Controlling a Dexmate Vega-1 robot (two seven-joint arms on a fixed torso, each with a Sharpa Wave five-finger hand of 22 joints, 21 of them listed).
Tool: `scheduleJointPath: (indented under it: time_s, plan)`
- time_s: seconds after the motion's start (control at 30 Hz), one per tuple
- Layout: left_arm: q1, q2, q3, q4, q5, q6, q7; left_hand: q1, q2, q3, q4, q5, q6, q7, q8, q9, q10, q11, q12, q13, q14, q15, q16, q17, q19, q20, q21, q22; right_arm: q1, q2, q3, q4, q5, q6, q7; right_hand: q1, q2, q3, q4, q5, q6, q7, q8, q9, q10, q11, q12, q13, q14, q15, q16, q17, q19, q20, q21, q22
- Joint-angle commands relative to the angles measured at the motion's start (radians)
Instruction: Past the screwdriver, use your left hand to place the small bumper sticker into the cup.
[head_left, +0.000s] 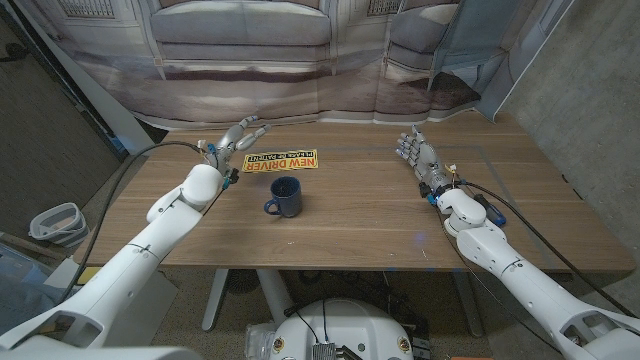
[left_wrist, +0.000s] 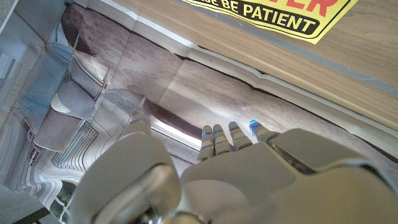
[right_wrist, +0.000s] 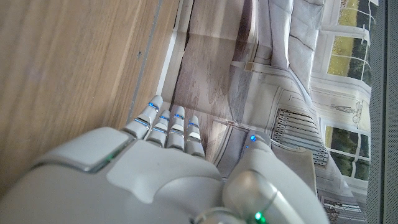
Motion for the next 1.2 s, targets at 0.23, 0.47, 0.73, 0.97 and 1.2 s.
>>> scheduleJointPath:
  time_s: [0.23, 0.47, 0.73, 0.97, 1.2]
  plan:
    - [-0.044, 0.016, 0.056, -0.001, 0.054, 0.092, 0.013, 0.026, 0.005, 0.008, -0.014, 0.007, 0.013, 0.000, 0.005, 0.006, 0.011, -0.003, 0.003, 0.005, 0.003, -0.003, 0.005, 0.003, 0.003, -0.038, 0.008, 0.002, -0.017, 0.012, 0.001, 0.002, 0.003, 0.019, -0.005, 0.006, -0.003, -0.003, -0.003, -0.001, 0.004, -0.001, 0.002, 0.004, 0.009, 0.002, -0.003, 0.003, 0.005, 0.000, 0.000, 0.004, 0.008, 0.007, -0.006, 0.005]
    - [-0.050, 0.026, 0.069, -0.015, 0.069, 0.118, 0.015, 0.042, 0.005, 0.010, -0.024, 0.009, 0.015, 0.000, 0.005, 0.006, 0.004, -0.006, -0.001, 0.005, 0.002, -0.004, 0.003, 0.003, 0.003, -0.027, 0.006, 0.001, -0.018, 0.015, 0.001, 0.008, 0.005, 0.025, -0.002, 0.007, -0.003, -0.004, -0.003, -0.002, 0.005, 0.000, 0.002, 0.004, 0.009, 0.002, -0.003, 0.003, 0.006, -0.001, 0.000, 0.004, 0.009, 0.007, -0.009, 0.005]
    - [-0.065, 0.039, 0.089, -0.012, 0.080, 0.126, 0.008, 0.060, 0.001, 0.012, -0.036, 0.011, 0.017, -0.008, 0.003, 0.007, 0.006, -0.005, -0.001, 0.005, 0.001, -0.004, 0.001, 0.003, 0.002, -0.010, 0.004, 0.001, -0.005, 0.014, -0.005, 0.013, 0.002, 0.011, 0.003, 0.007, -0.002, -0.004, -0.004, -0.002, 0.005, 0.000, 0.002, 0.004, 0.010, 0.002, -0.004, 0.003, 0.007, -0.001, 0.000, 0.004, 0.010, 0.007, -0.011, 0.005]
    - [-0.099, 0.048, 0.130, 0.005, 0.100, 0.144, -0.013, 0.075, -0.007, 0.011, -0.048, 0.013, 0.026, -0.015, 0.006, 0.007, 0.004, -0.003, -0.003, 0.006, 0.000, -0.006, 0.000, 0.002, 0.003, 0.000, 0.003, 0.001, 0.008, 0.014, -0.010, 0.012, -0.003, 0.001, 0.004, 0.007, -0.002, -0.005, -0.004, -0.002, 0.006, 0.000, 0.002, 0.004, 0.010, 0.002, -0.004, 0.003, 0.007, -0.001, 0.000, 0.004, 0.010, 0.008, -0.014, 0.005]
    - [-0.132, 0.055, 0.162, 0.020, 0.113, 0.159, -0.025, 0.091, -0.017, 0.009, -0.060, 0.014, 0.032, -0.020, 0.006, 0.007, -0.001, -0.003, -0.005, 0.006, -0.004, -0.005, -0.002, 0.003, -0.006, -0.006, -0.001, 0.001, 0.009, 0.020, -0.011, 0.015, -0.002, 0.007, 0.004, 0.007, -0.001, -0.005, -0.005, -0.002, 0.007, 0.000, 0.001, 0.004, 0.013, 0.002, -0.004, 0.003, 0.009, -0.002, 0.000, 0.004, 0.013, 0.007, -0.015, 0.005]
